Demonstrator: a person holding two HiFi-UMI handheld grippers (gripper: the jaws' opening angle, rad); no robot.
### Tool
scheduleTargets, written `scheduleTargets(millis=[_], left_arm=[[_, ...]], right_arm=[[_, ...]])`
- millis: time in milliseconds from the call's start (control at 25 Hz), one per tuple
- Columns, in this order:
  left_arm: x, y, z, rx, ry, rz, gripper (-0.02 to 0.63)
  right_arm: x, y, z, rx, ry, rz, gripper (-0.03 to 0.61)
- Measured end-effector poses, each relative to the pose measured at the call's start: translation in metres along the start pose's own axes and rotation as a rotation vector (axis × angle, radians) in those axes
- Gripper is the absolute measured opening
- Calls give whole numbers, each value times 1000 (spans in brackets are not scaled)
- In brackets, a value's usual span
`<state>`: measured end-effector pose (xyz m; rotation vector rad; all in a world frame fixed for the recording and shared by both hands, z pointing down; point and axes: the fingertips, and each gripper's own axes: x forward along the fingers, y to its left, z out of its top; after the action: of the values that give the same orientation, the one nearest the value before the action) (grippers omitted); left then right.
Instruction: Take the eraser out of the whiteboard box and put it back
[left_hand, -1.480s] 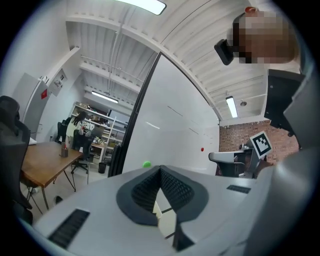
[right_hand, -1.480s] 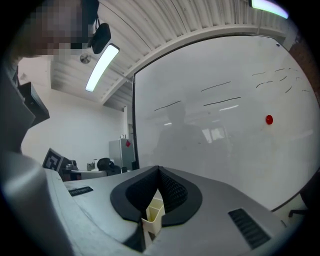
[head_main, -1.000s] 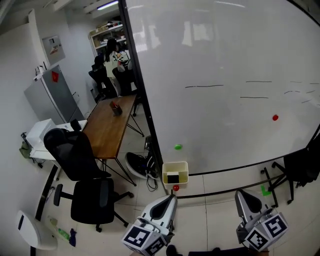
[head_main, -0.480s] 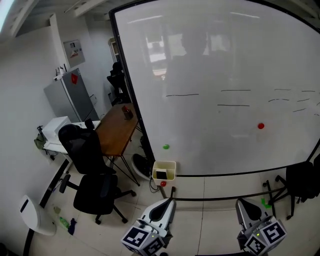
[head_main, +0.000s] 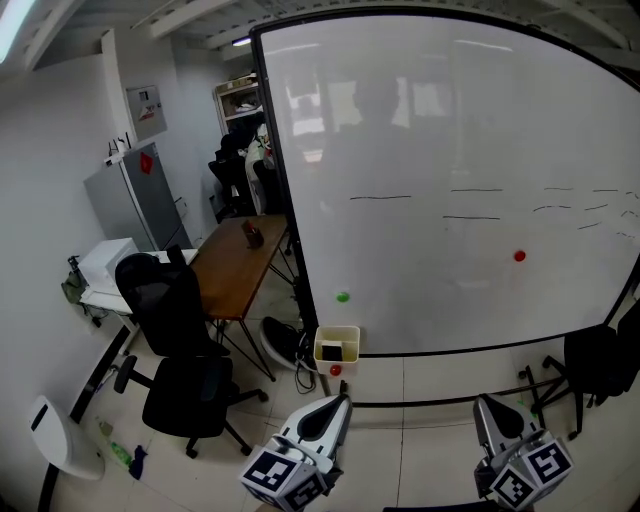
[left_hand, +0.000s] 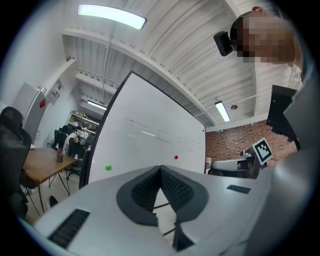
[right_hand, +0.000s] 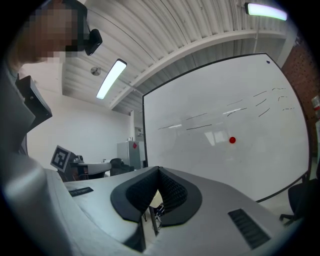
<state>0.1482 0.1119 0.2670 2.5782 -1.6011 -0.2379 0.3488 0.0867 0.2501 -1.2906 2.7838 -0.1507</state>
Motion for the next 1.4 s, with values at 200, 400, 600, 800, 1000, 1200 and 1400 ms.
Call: scheduleTargets(millis=[200, 400, 600, 800, 1000, 1200, 1400], left_arm=[[-10, -10, 2, -5, -12, -16, 23], [-16, -22, 1, -15, -8, -21, 23], [-16, -34, 1, -12, -15, -23, 24], [-16, -37, 0, -17, -20, -13, 24], [-19, -42, 1, -18, -25, -11, 24], [-22, -42, 2, -21, -23, -3, 23], [-22, -44, -4, -25, -10, 1, 23]], right_arm=[[-10, 8, 3, -13, -1, -3, 25], [-21, 13, 4, -17, 4, -2, 25], [-30, 9, 7, -22, 2, -4, 25], [-33, 7, 10, -26, -5, 2, 25], [-37, 10, 11, -29, -7, 11, 25], [-39, 10, 14, -33, -8, 12, 25], [-40, 7, 10, -31, -3, 13, 25]])
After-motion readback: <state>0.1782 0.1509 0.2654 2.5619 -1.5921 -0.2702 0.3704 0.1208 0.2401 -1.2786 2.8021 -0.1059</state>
